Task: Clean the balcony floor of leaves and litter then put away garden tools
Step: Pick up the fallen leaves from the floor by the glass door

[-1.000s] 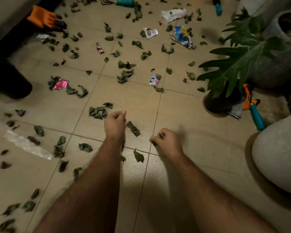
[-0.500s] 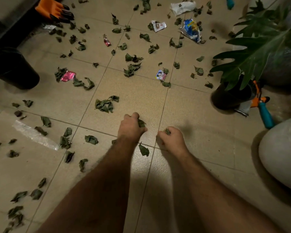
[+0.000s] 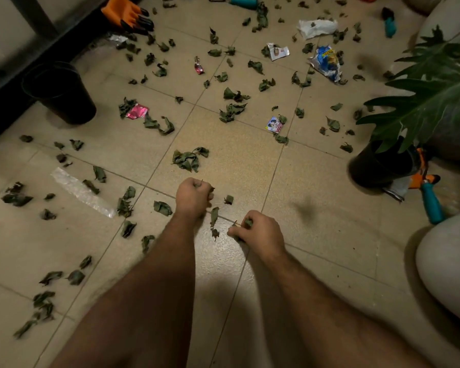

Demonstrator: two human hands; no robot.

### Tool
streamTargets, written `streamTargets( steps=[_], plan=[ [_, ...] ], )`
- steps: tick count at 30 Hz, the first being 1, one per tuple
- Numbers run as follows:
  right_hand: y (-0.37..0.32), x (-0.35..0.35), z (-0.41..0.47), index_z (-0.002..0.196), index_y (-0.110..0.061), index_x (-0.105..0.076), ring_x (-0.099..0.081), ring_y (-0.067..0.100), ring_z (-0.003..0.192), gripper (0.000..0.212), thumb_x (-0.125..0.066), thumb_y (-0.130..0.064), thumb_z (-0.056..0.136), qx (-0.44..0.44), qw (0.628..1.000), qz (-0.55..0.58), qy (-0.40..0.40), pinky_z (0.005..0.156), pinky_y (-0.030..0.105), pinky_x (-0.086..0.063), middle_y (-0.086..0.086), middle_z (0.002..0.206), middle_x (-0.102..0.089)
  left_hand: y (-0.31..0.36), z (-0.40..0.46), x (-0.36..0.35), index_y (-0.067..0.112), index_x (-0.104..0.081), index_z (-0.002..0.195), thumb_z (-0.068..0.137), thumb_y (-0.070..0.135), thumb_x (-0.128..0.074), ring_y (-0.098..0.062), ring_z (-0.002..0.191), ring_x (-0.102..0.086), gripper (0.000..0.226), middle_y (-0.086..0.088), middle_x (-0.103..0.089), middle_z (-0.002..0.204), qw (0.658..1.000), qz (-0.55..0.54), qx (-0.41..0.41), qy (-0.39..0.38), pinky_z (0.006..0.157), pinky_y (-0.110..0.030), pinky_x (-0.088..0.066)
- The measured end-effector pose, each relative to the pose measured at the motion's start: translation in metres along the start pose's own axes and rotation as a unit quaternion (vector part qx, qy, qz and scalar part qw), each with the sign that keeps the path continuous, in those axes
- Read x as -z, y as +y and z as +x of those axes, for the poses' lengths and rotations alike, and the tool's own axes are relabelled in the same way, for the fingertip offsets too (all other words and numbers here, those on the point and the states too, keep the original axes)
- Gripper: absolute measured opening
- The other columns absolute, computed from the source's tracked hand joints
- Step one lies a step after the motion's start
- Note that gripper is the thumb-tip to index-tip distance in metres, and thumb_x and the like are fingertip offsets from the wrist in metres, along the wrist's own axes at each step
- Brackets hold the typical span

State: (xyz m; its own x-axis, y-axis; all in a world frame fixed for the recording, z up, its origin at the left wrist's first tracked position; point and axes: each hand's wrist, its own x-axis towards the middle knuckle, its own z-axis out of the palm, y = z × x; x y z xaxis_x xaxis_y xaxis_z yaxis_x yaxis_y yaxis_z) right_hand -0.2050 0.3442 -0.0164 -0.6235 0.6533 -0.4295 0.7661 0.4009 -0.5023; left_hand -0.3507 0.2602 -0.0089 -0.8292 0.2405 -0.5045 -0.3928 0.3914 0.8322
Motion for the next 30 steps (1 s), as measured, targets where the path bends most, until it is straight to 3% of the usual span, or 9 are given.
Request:
streamTargets(
  steps=[3,8,12,13,16,20,24,27,30],
  plan=[
    [-0.004,-0.01,-0.002,0.089,-0.022,-0.055,-0.055,0.014,0.074,0.035,-0.079,-0.046,0.077,0.019,0.998,-0.06,-0.004,0.058,0.029,-0.035,-0.007,0.08,-0.059,-0.008,-0.003,0.021,0.012,-0.052,0.088,0.095,0.006,-0.055,-0.02,0.056,-0.056,0.009,-0.012,-0.067,0.075,0.999,-0.033,0.024,-0.03,0.064,-0.04,-0.051],
    [-0.012,-0.01,0.003,0.077,-0.019,-0.054,-0.051,0.016,0.07,0.018,-0.066,-0.027,0.087,0.021,1.0,-0.018,-0.014,0.056,0.029,-0.034,-0.004,0.072,-0.055,-0.025,-0.019,0.043,0.016,-0.057,0.11,0.098,0.007,-0.046,-0.016,0.055,-0.057,0.018,-0.01,-0.062,0.078,0.995,-0.065,0.068,-0.014,0.059,-0.036,-0.052],
    [-0.018,-0.001,0.016,0.081,-0.018,-0.053,-0.047,0.011,0.069,0.012,-0.061,-0.016,0.09,0.006,0.995,0.098,0.003,0.054,0.025,-0.032,-0.004,0.077,-0.054,-0.034,-0.024,0.049,0.008,-0.064,0.098,0.098,0.02,-0.057,-0.017,0.056,-0.056,0.014,-0.009,-0.064,0.073,0.998,-0.016,0.052,0.022,0.058,-0.033,-0.05],
    [-0.021,0.001,0.02,0.091,-0.017,-0.057,-0.051,0.01,0.076,0.004,-0.06,-0.015,0.092,0.006,0.993,0.119,0.003,0.058,0.023,-0.035,-0.005,0.087,-0.058,-0.037,-0.023,0.049,0.008,-0.066,0.095,0.096,0.023,-0.061,-0.02,0.062,-0.06,0.016,-0.008,-0.067,0.075,0.998,0.022,0.033,0.041,0.063,-0.034,-0.053],
    [-0.027,0.003,0.035,0.121,-0.016,-0.062,-0.054,0.01,0.101,0.025,-0.058,-0.014,0.097,0.035,0.991,0.132,0.003,0.084,0.019,-0.04,-0.002,0.115,-0.063,-0.041,-0.026,0.052,0.011,-0.07,0.107,0.093,0.025,-0.065,-0.021,0.092,-0.066,0.02,-0.003,-0.07,0.098,0.987,0.145,-0.015,0.066,0.077,-0.027,-0.048],
    [-0.034,-0.003,0.054,0.133,-0.019,-0.061,-0.058,0.013,0.11,0.042,-0.067,-0.017,0.092,0.089,0.995,0.049,-0.022,0.092,0.018,-0.037,0.0,0.127,-0.065,-0.044,-0.03,0.046,0.014,-0.063,0.13,0.092,0.02,-0.068,-0.021,0.112,-0.063,0.038,-0.006,-0.066,0.126,0.97,0.231,-0.066,0.031,0.089,-0.023,-0.043],
    [-0.034,-0.012,0.062,0.108,-0.018,-0.072,-0.063,0.015,0.094,0.019,-0.07,-0.024,0.09,0.121,0.992,-0.028,-0.015,0.081,0.022,-0.042,-0.001,0.104,-0.072,-0.046,-0.026,0.035,0.016,-0.062,0.131,0.091,0.02,-0.07,-0.02,0.113,-0.061,0.041,-0.008,-0.063,0.129,0.949,0.294,-0.117,0.013,0.093,-0.022,-0.042],
    [-0.029,-0.012,0.061,0.093,-0.016,-0.074,-0.058,0.009,0.08,0.01,-0.069,-0.024,0.09,0.107,0.994,0.028,0.011,0.071,0.02,-0.037,-0.006,0.087,-0.068,-0.044,-0.021,0.029,0.014,-0.064,0.124,0.09,0.024,-0.071,-0.02,0.105,-0.06,0.037,-0.008,-0.061,0.122,0.933,0.336,-0.128,0.022,0.093,-0.031,-0.048],
    [-0.023,-0.012,0.062,0.088,-0.014,-0.072,-0.054,0.002,0.073,0.013,-0.068,-0.025,0.092,0.089,0.992,0.094,0.008,0.063,0.017,-0.037,-0.008,0.08,-0.064,-0.046,-0.02,0.03,0.012,-0.066,0.115,0.09,0.024,-0.071,-0.015,0.093,-0.053,0.028,-0.007,-0.058,0.116,0.92,0.372,-0.118,0.026,0.086,-0.029,-0.046]
  ],
)
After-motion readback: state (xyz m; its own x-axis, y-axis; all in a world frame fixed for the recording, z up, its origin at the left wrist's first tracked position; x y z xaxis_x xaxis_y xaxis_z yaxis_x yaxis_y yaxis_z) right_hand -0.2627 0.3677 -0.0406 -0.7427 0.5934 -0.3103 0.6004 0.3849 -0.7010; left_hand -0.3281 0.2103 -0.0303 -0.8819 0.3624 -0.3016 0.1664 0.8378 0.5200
